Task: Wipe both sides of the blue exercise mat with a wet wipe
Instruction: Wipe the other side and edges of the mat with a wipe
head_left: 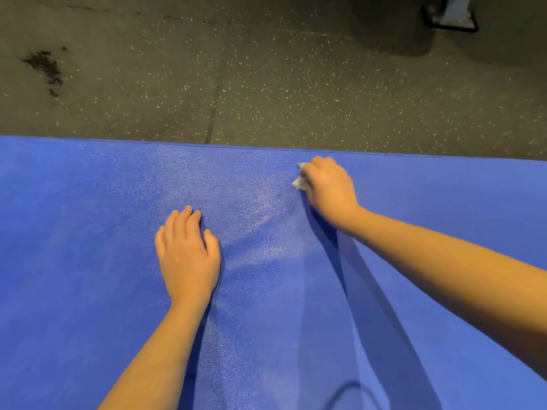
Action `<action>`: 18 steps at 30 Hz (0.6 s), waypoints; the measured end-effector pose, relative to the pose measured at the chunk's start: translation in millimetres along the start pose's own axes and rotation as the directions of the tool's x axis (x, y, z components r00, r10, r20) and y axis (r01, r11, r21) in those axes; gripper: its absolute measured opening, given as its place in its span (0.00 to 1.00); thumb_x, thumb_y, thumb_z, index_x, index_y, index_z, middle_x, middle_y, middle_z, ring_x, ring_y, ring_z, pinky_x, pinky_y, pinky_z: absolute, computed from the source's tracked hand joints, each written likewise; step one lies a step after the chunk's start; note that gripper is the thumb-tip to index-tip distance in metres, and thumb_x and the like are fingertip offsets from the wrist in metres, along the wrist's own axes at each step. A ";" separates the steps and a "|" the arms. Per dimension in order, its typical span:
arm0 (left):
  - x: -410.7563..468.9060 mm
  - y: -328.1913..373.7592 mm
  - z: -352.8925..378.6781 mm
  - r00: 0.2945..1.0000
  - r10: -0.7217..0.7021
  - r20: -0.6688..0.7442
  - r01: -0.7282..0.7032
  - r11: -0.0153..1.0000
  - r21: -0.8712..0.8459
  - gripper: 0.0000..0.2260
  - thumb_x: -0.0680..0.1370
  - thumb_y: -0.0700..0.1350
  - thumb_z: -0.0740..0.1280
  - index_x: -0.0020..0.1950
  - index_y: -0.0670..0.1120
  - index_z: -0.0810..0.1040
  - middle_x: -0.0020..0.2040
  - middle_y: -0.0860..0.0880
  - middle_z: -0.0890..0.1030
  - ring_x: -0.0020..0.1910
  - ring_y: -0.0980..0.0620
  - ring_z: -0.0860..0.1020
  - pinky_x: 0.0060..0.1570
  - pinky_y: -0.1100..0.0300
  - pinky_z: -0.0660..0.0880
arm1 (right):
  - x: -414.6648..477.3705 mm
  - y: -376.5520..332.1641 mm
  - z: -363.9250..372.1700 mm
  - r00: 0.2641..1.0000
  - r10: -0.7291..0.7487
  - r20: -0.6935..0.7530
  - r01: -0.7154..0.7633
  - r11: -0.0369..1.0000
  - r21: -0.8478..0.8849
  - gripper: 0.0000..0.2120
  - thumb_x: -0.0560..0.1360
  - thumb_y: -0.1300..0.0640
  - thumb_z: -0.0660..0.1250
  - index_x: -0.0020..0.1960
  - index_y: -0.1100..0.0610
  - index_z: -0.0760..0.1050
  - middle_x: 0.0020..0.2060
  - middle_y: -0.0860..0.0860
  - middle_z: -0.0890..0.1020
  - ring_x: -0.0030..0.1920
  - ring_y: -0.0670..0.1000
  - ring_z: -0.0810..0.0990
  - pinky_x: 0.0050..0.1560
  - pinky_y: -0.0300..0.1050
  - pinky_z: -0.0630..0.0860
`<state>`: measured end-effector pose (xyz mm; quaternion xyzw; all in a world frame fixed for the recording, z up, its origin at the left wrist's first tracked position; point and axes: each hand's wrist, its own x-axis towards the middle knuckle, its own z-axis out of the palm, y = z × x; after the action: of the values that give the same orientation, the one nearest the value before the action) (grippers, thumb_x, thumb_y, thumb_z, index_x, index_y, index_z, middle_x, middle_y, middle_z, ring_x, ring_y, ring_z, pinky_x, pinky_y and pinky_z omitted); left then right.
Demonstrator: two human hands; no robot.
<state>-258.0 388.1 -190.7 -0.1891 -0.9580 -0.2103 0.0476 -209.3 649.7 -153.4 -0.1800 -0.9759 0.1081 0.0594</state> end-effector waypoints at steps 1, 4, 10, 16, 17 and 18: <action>0.2 -0.1 0.0 1.000 0.002 0.000 -0.002 1.000 -0.002 0.19 0.78 0.46 0.57 0.64 0.40 0.74 0.68 0.43 0.74 0.71 0.41 0.66 0.71 0.44 0.59 | -1.0 2.6 1.2 0.997 0.058 -0.043 -0.057 0.998 0.012 0.06 0.76 0.61 0.65 0.43 0.64 0.77 0.40 0.60 0.78 0.43 0.63 0.74 0.38 0.54 0.72; 1.6 0.3 0.5 1.000 0.008 -0.008 -0.008 1.000 0.006 0.19 0.78 0.46 0.57 0.64 0.39 0.74 0.67 0.43 0.74 0.71 0.41 0.66 0.71 0.44 0.59 | -33.5 -16.9 2.4 0.980 -0.196 -0.022 0.197 0.971 0.133 0.10 0.75 0.58 0.63 0.39 0.63 0.76 0.35 0.59 0.76 0.36 0.60 0.74 0.33 0.49 0.71; -0.9 1.4 1.6 1.000 0.024 0.003 -0.024 0.995 0.098 0.18 0.78 0.44 0.57 0.63 0.39 0.76 0.63 0.41 0.76 0.64 0.40 0.71 0.64 0.42 0.65 | -32.2 9.2 -1.3 0.988 -0.126 -0.085 0.129 0.991 0.022 0.09 0.74 0.60 0.66 0.37 0.62 0.78 0.31 0.57 0.76 0.33 0.60 0.74 0.27 0.46 0.68; -30.1 5.6 -1.2 0.998 0.022 0.058 -0.028 0.993 0.117 0.23 0.78 0.49 0.55 0.67 0.39 0.74 0.68 0.37 0.72 0.68 0.36 0.69 0.63 0.39 0.67 | -72.0 -28.9 7.0 0.974 -0.224 -0.041 0.227 0.942 0.247 0.05 0.73 0.63 0.66 0.39 0.61 0.78 0.35 0.57 0.76 0.34 0.60 0.75 0.30 0.43 0.70; -34.6 3.9 -0.7 0.997 0.035 0.075 -0.044 0.991 0.127 0.24 0.79 0.50 0.53 0.69 0.39 0.72 0.70 0.38 0.70 0.71 0.36 0.66 0.67 0.40 0.64 | -83.1 -32.7 5.4 0.934 -0.358 0.016 0.340 0.899 0.275 0.06 0.74 0.60 0.64 0.41 0.59 0.79 0.36 0.55 0.77 0.35 0.58 0.75 0.30 0.43 0.71; -36.3 1.8 -0.4 0.996 0.040 0.080 -0.050 0.990 0.135 0.25 0.79 0.51 0.52 0.70 0.39 0.71 0.72 0.38 0.69 0.72 0.37 0.64 0.69 0.41 0.62 | -86.3 -32.1 2.9 0.895 -0.442 0.060 0.410 0.867 0.282 0.08 0.75 0.58 0.62 0.42 0.58 0.79 0.37 0.55 0.77 0.36 0.58 0.75 0.29 0.44 0.71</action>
<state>-223.8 377.1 -195.9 -0.2150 -0.9667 -0.1357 0.0283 -140.5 588.4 -155.4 0.0566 -0.9702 0.2314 0.0450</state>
